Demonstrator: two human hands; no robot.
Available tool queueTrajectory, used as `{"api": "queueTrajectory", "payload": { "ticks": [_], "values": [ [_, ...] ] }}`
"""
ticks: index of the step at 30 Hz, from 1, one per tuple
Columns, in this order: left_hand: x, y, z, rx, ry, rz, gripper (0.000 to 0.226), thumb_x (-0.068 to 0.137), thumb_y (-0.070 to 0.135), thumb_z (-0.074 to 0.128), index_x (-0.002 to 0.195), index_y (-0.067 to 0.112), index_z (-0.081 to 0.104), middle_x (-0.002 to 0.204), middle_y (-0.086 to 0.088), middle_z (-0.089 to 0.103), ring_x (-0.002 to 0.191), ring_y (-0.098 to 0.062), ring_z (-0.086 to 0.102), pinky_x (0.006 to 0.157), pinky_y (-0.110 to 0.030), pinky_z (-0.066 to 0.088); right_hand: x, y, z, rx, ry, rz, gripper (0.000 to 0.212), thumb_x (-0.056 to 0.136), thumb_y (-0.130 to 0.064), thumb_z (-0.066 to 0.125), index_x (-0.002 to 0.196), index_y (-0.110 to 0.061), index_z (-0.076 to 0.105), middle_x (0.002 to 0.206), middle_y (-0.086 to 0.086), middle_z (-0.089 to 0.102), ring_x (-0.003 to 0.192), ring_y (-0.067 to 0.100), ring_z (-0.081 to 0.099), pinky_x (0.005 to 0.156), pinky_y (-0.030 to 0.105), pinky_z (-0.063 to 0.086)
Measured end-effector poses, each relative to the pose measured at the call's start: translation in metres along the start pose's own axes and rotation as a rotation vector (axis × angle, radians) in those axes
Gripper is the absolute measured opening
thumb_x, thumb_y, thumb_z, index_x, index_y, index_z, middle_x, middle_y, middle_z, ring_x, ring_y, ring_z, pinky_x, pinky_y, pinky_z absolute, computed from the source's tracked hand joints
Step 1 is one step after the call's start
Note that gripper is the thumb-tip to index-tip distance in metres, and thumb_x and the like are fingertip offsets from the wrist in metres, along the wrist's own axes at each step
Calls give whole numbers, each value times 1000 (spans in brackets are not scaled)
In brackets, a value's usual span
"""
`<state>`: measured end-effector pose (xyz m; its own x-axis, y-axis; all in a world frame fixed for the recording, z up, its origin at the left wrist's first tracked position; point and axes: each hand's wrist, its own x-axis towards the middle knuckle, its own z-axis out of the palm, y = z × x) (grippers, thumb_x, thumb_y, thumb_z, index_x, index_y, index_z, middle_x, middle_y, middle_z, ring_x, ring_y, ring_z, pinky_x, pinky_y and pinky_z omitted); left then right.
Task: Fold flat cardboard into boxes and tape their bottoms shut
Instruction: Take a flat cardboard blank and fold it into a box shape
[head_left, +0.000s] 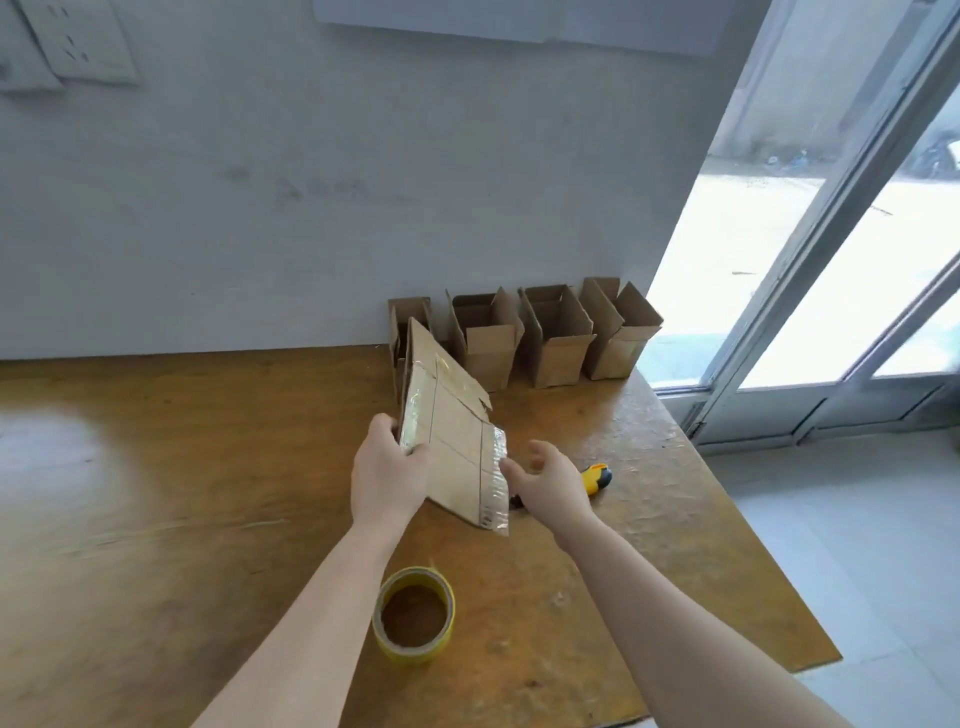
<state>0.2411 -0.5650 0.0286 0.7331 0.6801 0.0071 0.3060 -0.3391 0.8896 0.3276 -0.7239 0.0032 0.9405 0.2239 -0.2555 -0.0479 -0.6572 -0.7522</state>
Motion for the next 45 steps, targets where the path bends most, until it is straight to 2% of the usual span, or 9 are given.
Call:
{"api": "queueTrajectory", "payload": {
  "ticks": [7,13,17,19,24,30,34,39,45],
  "values": [
    [10,11,17,410,-14,183,28,90,33,62,107,24,42,91,9,58,65,-6,57,49,-14,42,36,-57,3,276,-190,-100,91,76,-73,59,149,-34,22,147,-5,41,111,11,46,80,28,44],
    [10,-9,28,460,-133,115,25,90,42,58,98,28,39,81,14,55,65,-5,58,50,-18,50,57,-58,11,270,-243,-107,81,85,-40,70,148,-35,20,125,-14,42,108,12,45,93,35,46],
    [13,-12,30,236,-282,-152,61,84,72,40,126,28,40,114,17,55,93,-3,57,62,-17,48,65,-50,13,266,-274,-75,75,88,-24,65,148,-35,22,141,-4,44,123,20,47,101,44,47],
    [13,-14,33,197,-260,-279,60,94,59,39,141,22,36,134,5,50,113,-13,53,81,-22,46,68,-46,12,239,-285,-75,74,88,-20,64,147,-36,23,143,-4,42,125,21,46,101,45,47],
    [19,-11,35,334,0,-273,19,100,23,40,86,23,53,89,0,60,72,-9,56,58,-18,46,78,-34,-4,97,-225,-207,63,88,-15,63,143,-30,38,142,-4,47,127,19,47,101,40,46],
    [36,-4,26,520,145,-268,15,99,21,42,98,15,56,87,1,54,73,-11,51,58,-19,40,80,-17,-26,-311,-153,-634,44,83,-26,66,126,-25,59,123,-7,57,111,10,48,89,22,44],
    [36,-5,26,555,185,-300,25,100,23,40,109,7,58,100,-6,60,83,-17,54,69,-29,46,85,-16,-29,-524,-239,-879,43,88,-42,57,124,-21,63,135,-8,52,124,14,43,99,29,42],
    [32,-5,35,352,124,-341,50,100,47,33,132,12,52,132,-9,54,113,-22,55,93,-34,47,89,-26,-29,-663,-382,-798,102,65,-94,30,135,-24,55,148,-9,41,137,18,33,109,43,34],
    [29,-10,37,-107,123,-441,48,102,42,30,144,20,38,147,-5,42,132,-24,40,106,-39,35,103,-26,-29,-630,-398,-778,87,70,-82,53,135,-24,54,143,-11,46,132,14,38,101,34,42]
  ]
}}
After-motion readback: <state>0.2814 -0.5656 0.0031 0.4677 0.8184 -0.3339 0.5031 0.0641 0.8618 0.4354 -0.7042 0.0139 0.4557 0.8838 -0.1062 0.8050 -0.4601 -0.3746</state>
